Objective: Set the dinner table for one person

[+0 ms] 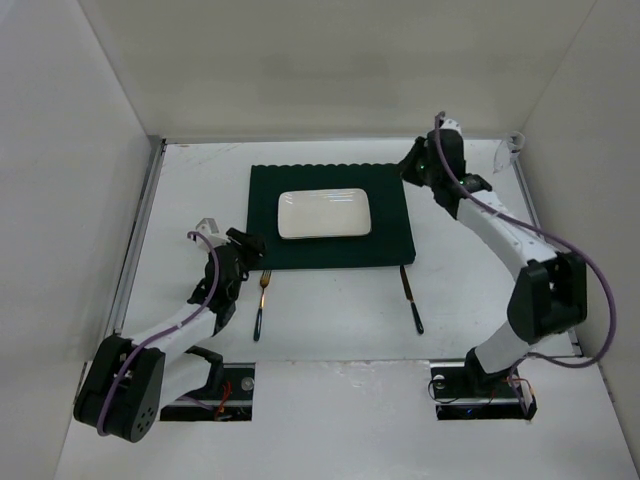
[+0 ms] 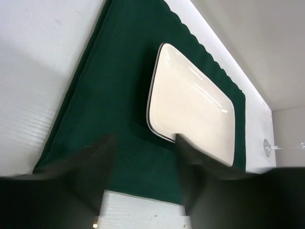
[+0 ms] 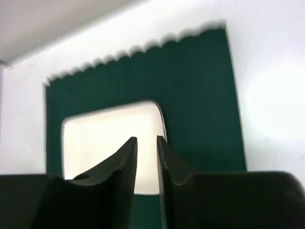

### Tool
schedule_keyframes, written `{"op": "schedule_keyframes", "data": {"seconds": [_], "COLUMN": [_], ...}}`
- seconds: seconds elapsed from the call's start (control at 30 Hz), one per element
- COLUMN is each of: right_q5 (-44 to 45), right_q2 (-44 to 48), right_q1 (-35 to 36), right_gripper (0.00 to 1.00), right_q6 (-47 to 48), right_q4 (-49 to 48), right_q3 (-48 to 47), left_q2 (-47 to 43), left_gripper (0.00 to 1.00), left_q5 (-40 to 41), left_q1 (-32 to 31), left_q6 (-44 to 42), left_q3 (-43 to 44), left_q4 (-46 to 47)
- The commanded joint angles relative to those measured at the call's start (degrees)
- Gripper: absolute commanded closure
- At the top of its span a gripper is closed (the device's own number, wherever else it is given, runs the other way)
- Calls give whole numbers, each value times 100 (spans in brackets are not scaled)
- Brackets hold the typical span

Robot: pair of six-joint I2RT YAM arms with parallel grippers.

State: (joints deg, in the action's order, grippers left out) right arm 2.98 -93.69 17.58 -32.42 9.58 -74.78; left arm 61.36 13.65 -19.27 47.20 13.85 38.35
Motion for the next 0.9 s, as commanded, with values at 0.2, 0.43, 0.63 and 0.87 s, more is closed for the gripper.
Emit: {"op": "schedule_keyframes", "data": {"seconds": [0.2, 0.43, 0.63, 0.87], "right_q5": [3083, 3367, 3122, 2743], "right_q2": [783, 54, -404, -703], "right_q1": [-1225, -2219, -2501, -2694], "right_gripper": [80, 50, 48, 52], "right_q6": [720, 492, 544, 527], "right_q4": [861, 1457, 1740, 1687], "right_q3": [-1248, -2144, -2558, -2585], "left_q2": [-388, -283, -379, -309], "left_gripper": [73, 63, 58, 58], "left_q5": [252, 506, 612, 621], "left_q1": [-195, -292, -328, -327], "left_q6": [-316, -396, -484, -484], "left_q3": [57, 57, 48, 57], "left_q4": [6, -2, -20, -12]}}
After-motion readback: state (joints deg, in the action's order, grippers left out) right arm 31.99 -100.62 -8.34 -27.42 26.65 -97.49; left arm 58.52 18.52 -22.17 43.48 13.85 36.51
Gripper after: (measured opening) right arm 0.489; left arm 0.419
